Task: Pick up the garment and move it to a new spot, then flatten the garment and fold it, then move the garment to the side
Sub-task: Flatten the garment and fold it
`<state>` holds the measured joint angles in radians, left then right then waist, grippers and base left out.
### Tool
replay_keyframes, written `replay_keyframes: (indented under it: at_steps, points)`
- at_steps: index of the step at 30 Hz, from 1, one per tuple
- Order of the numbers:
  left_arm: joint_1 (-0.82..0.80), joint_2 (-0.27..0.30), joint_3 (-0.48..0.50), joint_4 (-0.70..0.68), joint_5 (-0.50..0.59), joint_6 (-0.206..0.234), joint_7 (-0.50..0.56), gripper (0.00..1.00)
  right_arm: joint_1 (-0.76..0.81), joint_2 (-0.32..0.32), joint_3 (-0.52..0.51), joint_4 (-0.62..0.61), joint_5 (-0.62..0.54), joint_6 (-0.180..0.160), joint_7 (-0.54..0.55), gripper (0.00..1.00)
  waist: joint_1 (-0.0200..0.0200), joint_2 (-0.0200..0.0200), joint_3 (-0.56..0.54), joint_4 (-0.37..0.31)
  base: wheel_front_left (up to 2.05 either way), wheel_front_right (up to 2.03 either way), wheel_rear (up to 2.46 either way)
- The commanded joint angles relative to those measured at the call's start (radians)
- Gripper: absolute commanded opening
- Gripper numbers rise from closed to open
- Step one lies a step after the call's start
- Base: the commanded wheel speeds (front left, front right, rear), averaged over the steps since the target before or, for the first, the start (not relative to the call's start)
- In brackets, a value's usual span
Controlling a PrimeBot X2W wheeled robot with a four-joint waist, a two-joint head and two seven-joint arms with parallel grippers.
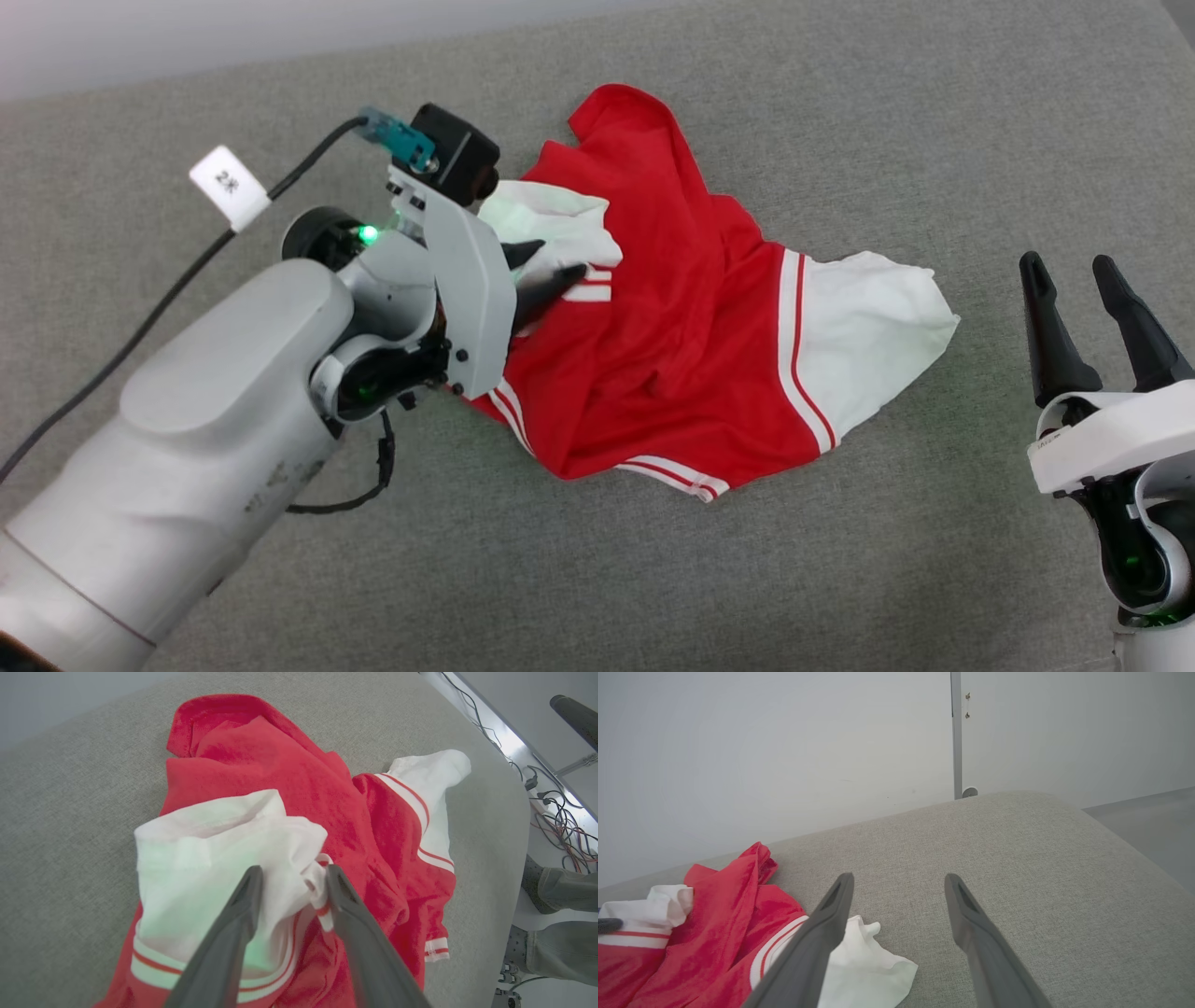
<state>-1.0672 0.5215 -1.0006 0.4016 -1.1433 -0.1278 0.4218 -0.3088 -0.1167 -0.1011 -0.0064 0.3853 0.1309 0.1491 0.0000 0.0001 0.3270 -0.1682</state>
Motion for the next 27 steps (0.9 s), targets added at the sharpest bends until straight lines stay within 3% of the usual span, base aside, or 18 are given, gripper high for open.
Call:
replay_keyframes:
  at_steps: [1,7,13,27]
  points:
    - [-0.015,-0.001,-0.003,-0.003,-0.006,-0.003,-0.009,0.00,-0.009,0.000,-0.004,0.003,0.007,0.000,-0.007,1.00,0.0000,-0.0001,0.000,0.002,0.00,0.00,0.00]
    - [-0.035,0.018,0.001,-0.006,-0.029,-0.003,-0.050,0.00,-0.002,0.000,-0.007,0.011,-0.003,0.000,-0.008,1.00,0.0000,-0.0001,-0.012,0.018,0.00,0.00,0.00]
    - [-0.008,0.083,0.040,-0.036,-0.048,-0.003,-0.114,0.00,0.015,-0.007,-0.017,0.015,-0.003,0.000,-0.001,1.00,0.0000,-0.0001,-0.039,0.045,0.00,0.00,0.00]
    - [0.302,0.309,0.191,-0.224,-0.182,0.156,-0.338,0.00,0.055,-0.024,-0.045,-0.006,-0.012,0.000,0.033,1.00,0.0000,-0.0001,-0.099,0.140,0.00,0.00,0.00]
